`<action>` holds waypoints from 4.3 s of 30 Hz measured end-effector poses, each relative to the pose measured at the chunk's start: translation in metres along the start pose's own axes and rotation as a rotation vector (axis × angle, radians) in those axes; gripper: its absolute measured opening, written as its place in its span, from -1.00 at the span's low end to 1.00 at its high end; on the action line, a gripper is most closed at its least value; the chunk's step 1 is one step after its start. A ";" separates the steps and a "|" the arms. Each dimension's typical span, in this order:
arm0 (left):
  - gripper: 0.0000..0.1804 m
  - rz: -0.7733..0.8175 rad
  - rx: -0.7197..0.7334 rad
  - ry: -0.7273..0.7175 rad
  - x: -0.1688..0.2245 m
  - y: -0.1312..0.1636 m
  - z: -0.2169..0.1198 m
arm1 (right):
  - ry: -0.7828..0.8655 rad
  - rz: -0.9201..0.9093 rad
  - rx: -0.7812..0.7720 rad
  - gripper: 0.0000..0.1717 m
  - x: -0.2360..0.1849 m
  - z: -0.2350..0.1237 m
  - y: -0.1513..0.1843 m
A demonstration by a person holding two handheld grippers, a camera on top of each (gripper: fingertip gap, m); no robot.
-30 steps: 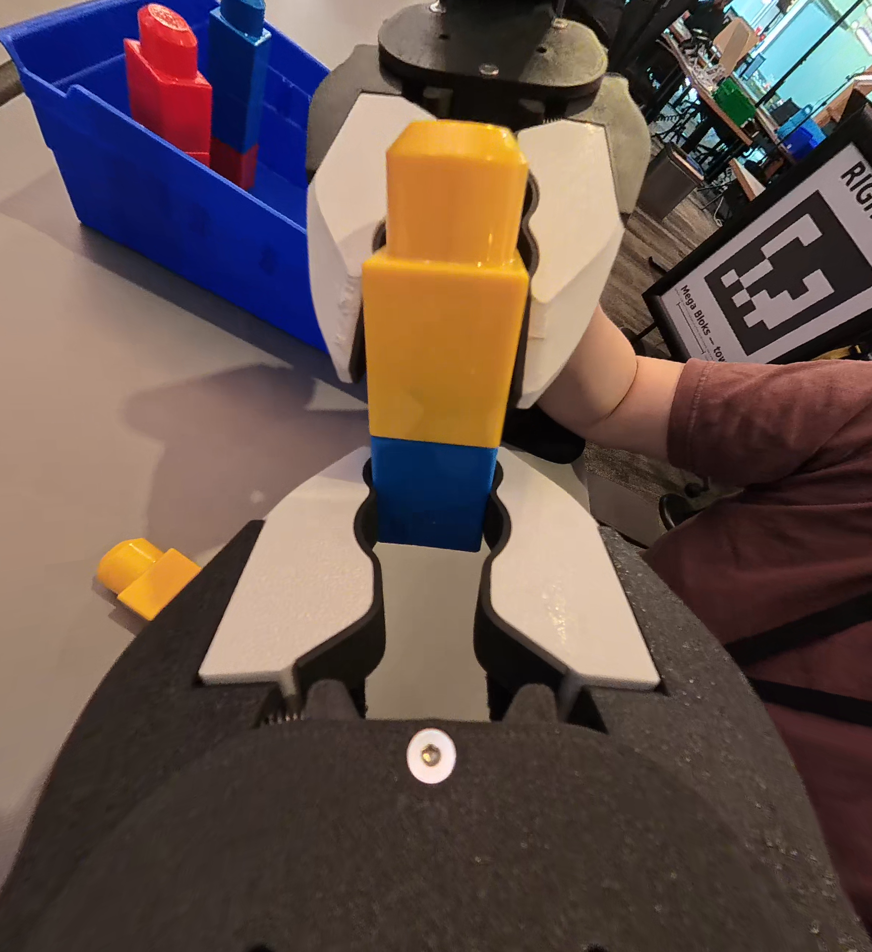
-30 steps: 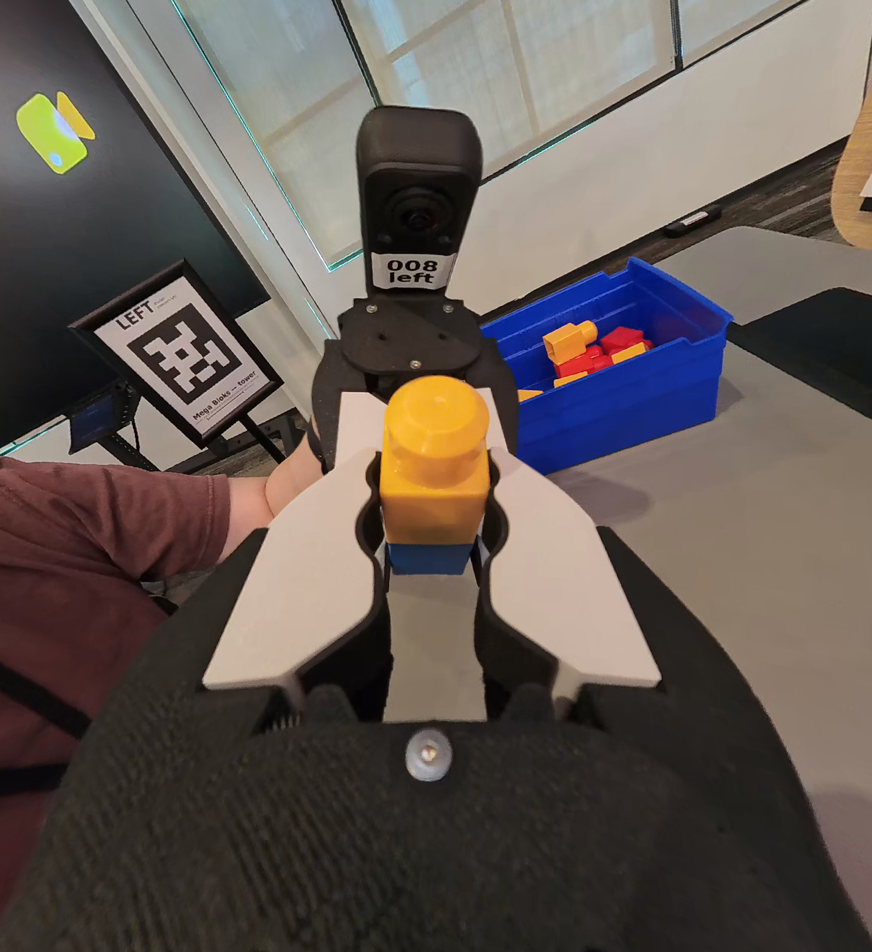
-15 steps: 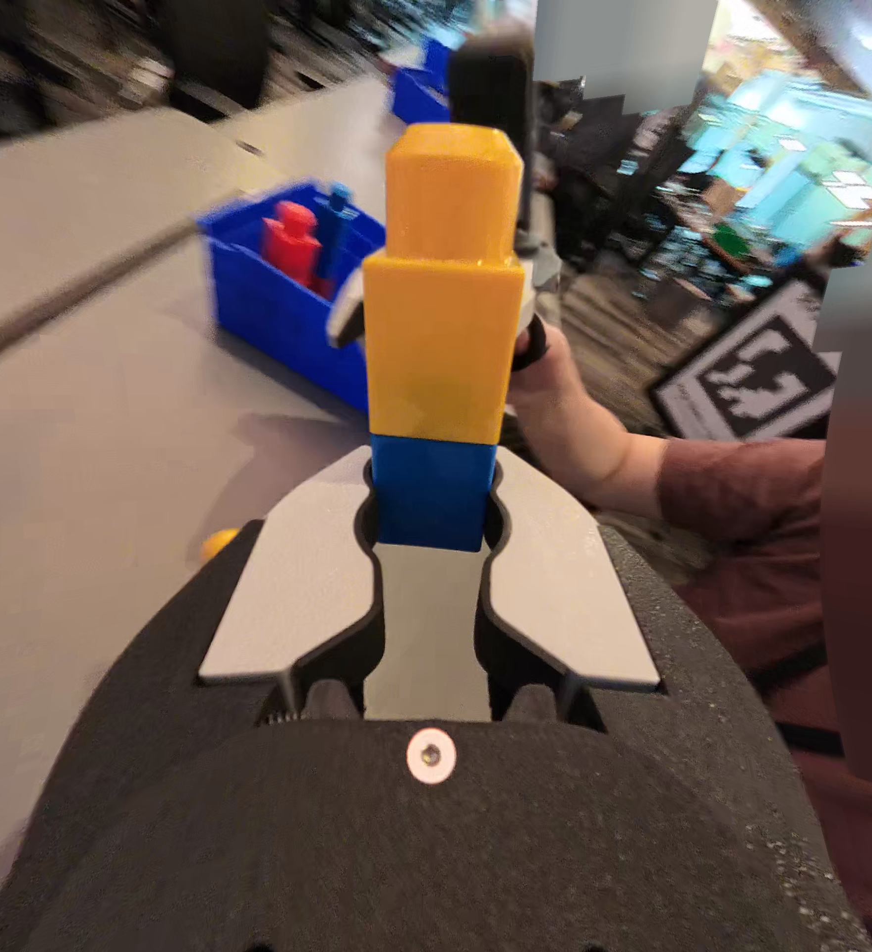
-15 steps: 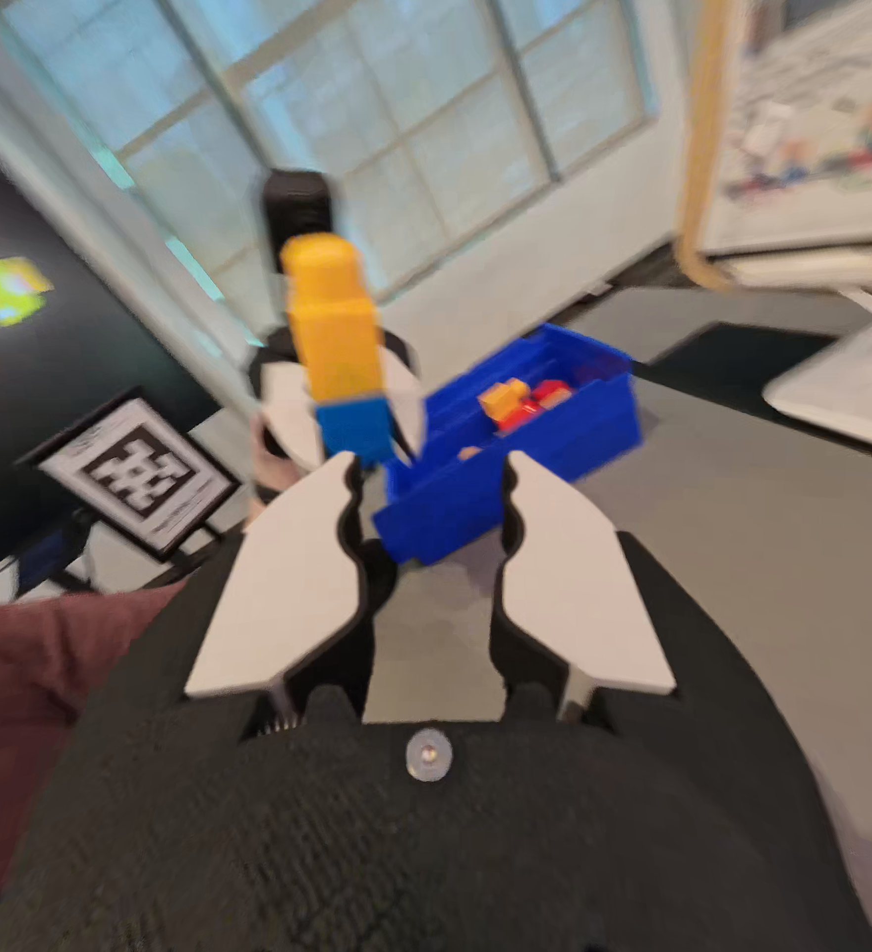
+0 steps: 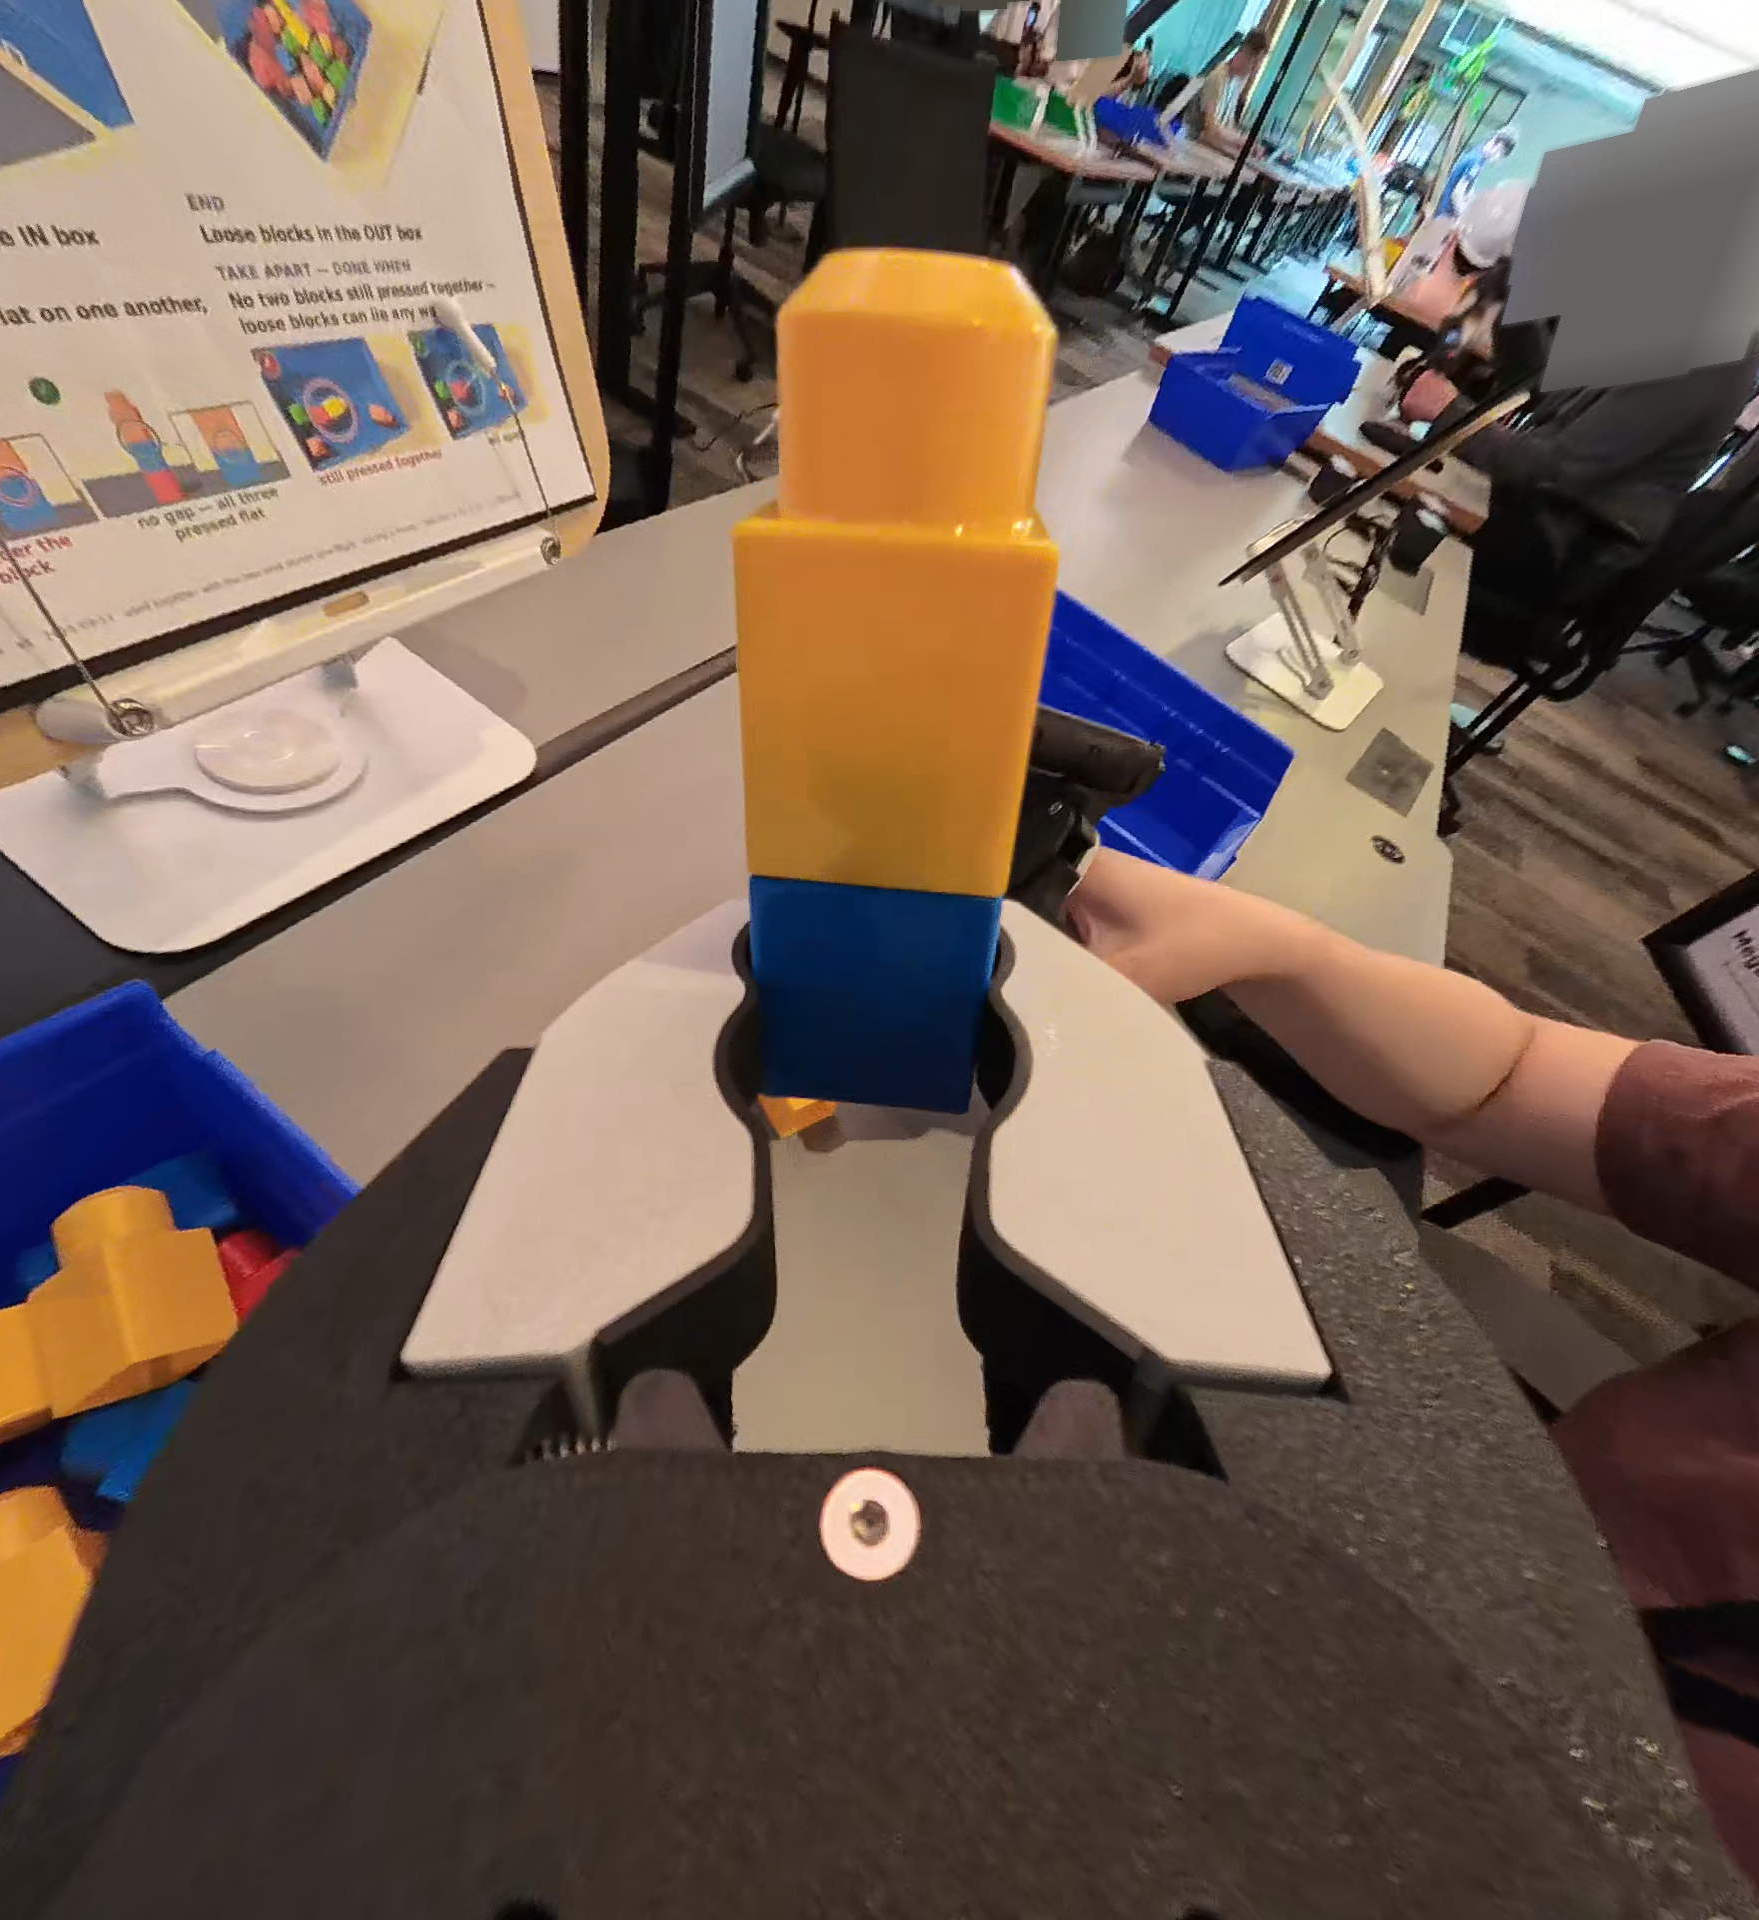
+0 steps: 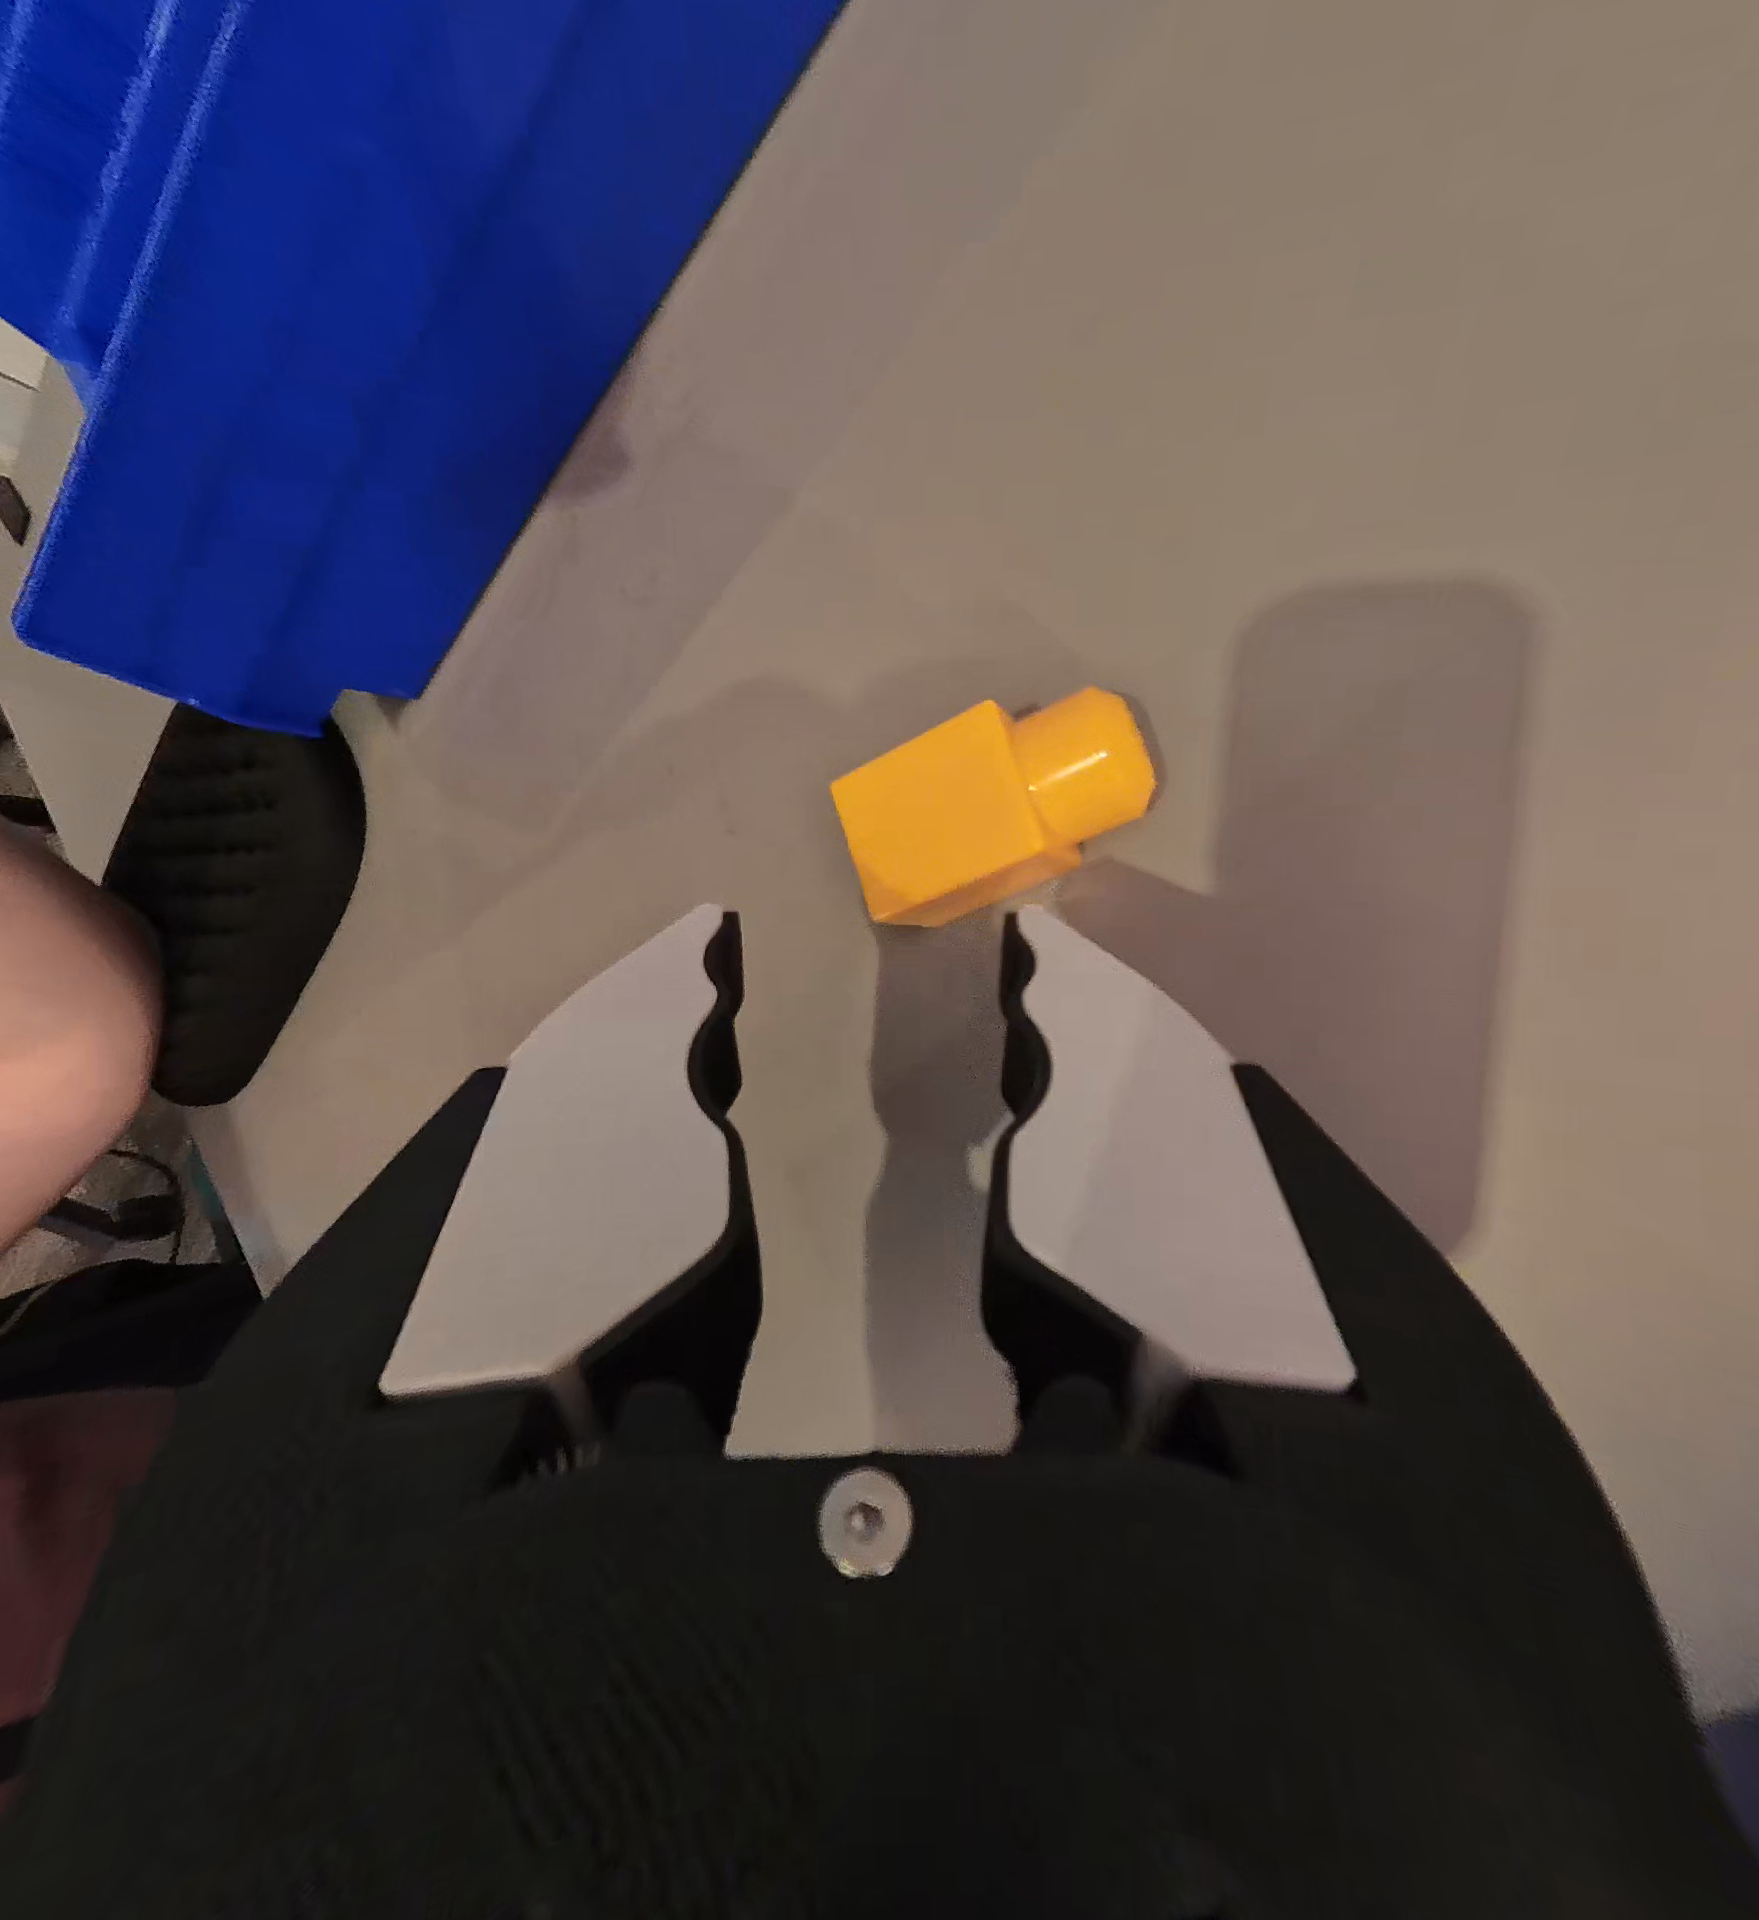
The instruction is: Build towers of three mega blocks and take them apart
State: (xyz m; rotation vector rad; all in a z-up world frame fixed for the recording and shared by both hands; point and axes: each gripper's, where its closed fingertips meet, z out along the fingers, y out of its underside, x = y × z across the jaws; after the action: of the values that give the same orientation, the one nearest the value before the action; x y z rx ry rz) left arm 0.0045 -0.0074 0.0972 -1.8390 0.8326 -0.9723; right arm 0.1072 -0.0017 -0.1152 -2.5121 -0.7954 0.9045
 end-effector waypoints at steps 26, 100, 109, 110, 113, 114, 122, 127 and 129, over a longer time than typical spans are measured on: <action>-0.57 0.002 -0.109 -0.009 0.003 0.015 0.019 | 0.499 -0.324 -0.214 -0.43 0.024 0.044 -0.029; -0.58 0.155 -0.146 0.474 0.106 0.050 0.120 | -0.573 -0.416 0.977 -0.56 -0.127 -0.222 -0.096; -0.59 0.179 -0.286 0.472 0.109 0.067 0.117 | -0.557 -0.487 0.736 -0.57 -0.121 -0.210 -0.077; -0.59 0.181 -0.295 0.468 0.108 0.068 0.118 | -0.551 -0.489 0.725 -0.57 -0.120 -0.208 -0.076; -0.59 0.177 -0.294 0.442 0.107 0.068 0.120 | -0.534 -0.485 0.739 -0.56 -0.118 -0.208 -0.078; -0.59 0.172 -0.296 0.435 0.105 0.068 0.121 | -0.525 -0.482 0.748 -0.56 -0.118 -0.207 -0.079; -0.59 0.168 -0.333 0.397 0.097 0.074 0.125 | -0.479 -0.458 0.756 -0.56 -0.116 -0.196 -0.084; -0.59 0.158 -0.346 0.402 0.097 0.076 0.125 | -0.477 -0.453 0.752 -0.56 -0.115 -0.193 -0.084; -0.59 0.152 -0.347 0.419 0.098 0.077 0.124 | -0.481 -0.459 0.746 -0.57 -0.115 -0.193 -0.083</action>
State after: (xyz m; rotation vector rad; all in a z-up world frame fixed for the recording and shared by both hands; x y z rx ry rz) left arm 0.1467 -0.0723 0.0160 -1.8448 1.4516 -1.1916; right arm 0.1303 -0.0331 0.1212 -1.4167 -0.8994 1.3353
